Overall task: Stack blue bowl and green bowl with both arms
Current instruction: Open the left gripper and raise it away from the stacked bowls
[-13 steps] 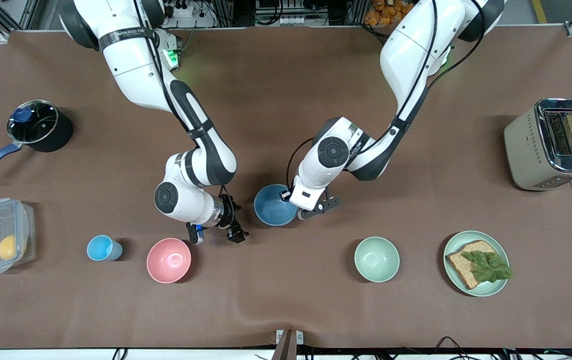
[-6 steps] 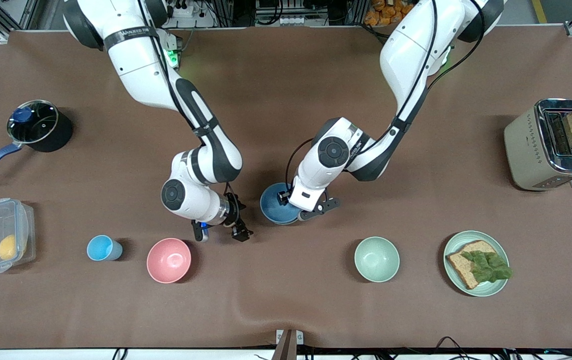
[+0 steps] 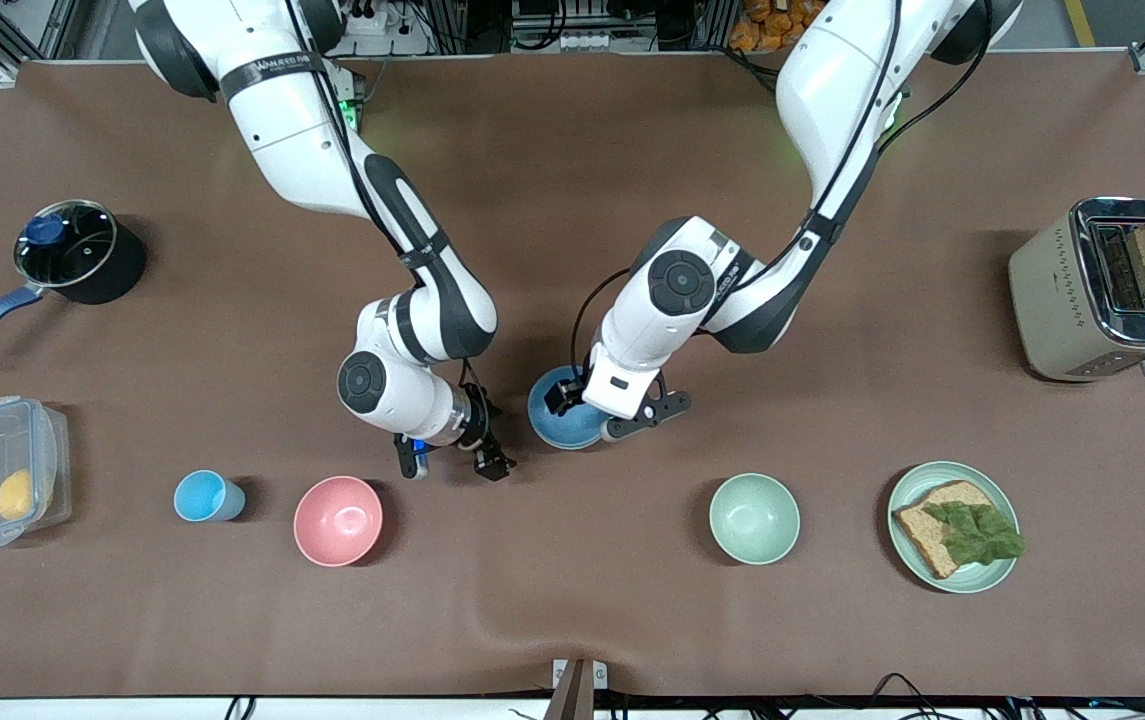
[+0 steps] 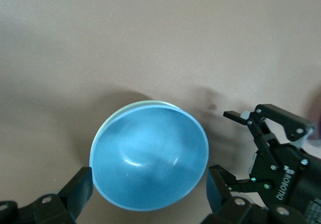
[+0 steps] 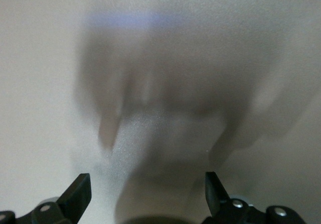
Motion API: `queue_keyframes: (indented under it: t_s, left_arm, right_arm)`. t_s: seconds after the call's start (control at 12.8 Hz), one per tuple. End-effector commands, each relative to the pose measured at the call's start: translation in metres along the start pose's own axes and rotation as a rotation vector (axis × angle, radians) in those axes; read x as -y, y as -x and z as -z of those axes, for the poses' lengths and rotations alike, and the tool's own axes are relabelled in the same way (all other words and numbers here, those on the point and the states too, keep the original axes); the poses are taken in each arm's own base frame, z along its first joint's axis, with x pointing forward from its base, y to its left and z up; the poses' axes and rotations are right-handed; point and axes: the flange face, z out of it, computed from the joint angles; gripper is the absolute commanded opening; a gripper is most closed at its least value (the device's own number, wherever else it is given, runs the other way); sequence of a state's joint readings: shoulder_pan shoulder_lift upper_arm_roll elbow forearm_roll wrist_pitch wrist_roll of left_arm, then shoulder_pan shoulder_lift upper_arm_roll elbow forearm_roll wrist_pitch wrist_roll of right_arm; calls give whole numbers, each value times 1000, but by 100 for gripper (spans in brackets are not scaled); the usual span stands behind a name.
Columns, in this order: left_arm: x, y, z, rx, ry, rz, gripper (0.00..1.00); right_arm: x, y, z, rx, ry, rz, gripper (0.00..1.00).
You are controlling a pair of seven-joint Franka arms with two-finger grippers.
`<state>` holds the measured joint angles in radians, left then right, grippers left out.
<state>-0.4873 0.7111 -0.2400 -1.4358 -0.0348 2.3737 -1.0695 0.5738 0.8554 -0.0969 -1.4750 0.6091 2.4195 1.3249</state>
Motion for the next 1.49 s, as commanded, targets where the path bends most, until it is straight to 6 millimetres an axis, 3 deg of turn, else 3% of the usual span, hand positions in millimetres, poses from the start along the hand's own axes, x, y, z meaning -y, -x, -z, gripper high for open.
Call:
queue_keyframes:
  t_s: [0.0, 0.24, 0.39, 0.63, 0.86, 1.1, 1.18, 1.41]
  left_arm:
    - [8, -21, 54, -14, -14, 45, 100]
    - [33, -58, 137, -47, -53, 78, 100]
    - [64, -78, 200, -78, -143, 18, 100]
    - [140, -114, 311, -60, -243, -156, 100]
    - [214, -136, 389, -22, -277, -283, 100]
    - [235, -124, 426, -2, -292, -373, 100]
    - [237, -118, 427, -1, -299, -373, 100]
    - [241, -106, 429, 21, -316, -374, 100]
  right_arm:
    - [5, 2, -3, 12, -13, -21, 100]
    - [8, 6, 1, 15, -22, -36, 100]
    - [9, 17, 1, 20, -25, -27, 100]
    - [10, 18, 1, 20, -26, -22, 100]
    - [11, 19, 6, 8, -26, 38, 100]
    - [15, 11, 28, -14, 5, 173, 100]
    - [15, 12, 39, -7, 36, 239, 100]
    - [11, -30, 90, 12, 148, 395, 100]
